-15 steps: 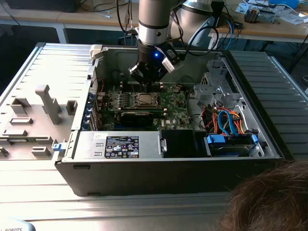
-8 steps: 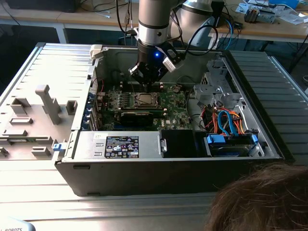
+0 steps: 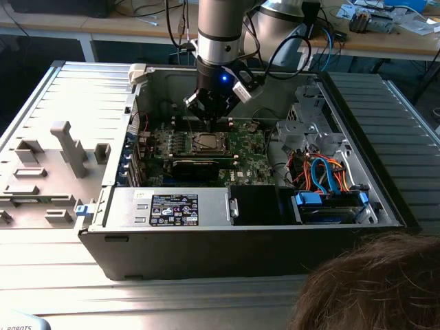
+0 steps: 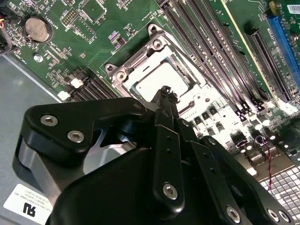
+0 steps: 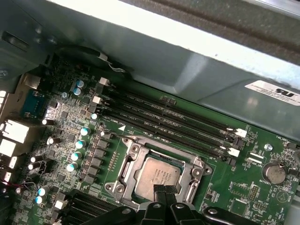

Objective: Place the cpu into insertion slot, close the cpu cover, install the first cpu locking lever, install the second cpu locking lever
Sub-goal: 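Install the first cpu locking lever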

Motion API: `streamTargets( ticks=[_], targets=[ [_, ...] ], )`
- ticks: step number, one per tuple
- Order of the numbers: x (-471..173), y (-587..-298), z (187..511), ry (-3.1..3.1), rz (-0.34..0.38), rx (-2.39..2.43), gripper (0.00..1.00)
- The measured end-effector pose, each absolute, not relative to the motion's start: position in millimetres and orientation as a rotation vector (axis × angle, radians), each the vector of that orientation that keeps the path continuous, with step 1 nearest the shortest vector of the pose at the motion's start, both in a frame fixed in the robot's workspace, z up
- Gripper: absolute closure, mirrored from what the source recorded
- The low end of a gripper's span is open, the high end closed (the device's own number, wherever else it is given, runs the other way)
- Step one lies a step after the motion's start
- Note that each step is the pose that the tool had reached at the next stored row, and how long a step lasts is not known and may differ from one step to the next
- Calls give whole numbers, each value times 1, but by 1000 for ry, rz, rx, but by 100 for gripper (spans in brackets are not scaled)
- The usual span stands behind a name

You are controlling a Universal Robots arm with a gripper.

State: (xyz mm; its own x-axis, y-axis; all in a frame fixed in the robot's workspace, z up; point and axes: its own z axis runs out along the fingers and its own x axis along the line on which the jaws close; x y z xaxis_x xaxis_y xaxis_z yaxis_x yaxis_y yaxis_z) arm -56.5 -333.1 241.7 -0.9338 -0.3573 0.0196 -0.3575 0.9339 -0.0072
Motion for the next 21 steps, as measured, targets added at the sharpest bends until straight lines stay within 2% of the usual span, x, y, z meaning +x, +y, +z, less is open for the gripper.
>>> streamTargets(
  ticks=[21],
  targets=[
    [-56, -333, 242, -3064, 17, 608, 89]
  ],
)
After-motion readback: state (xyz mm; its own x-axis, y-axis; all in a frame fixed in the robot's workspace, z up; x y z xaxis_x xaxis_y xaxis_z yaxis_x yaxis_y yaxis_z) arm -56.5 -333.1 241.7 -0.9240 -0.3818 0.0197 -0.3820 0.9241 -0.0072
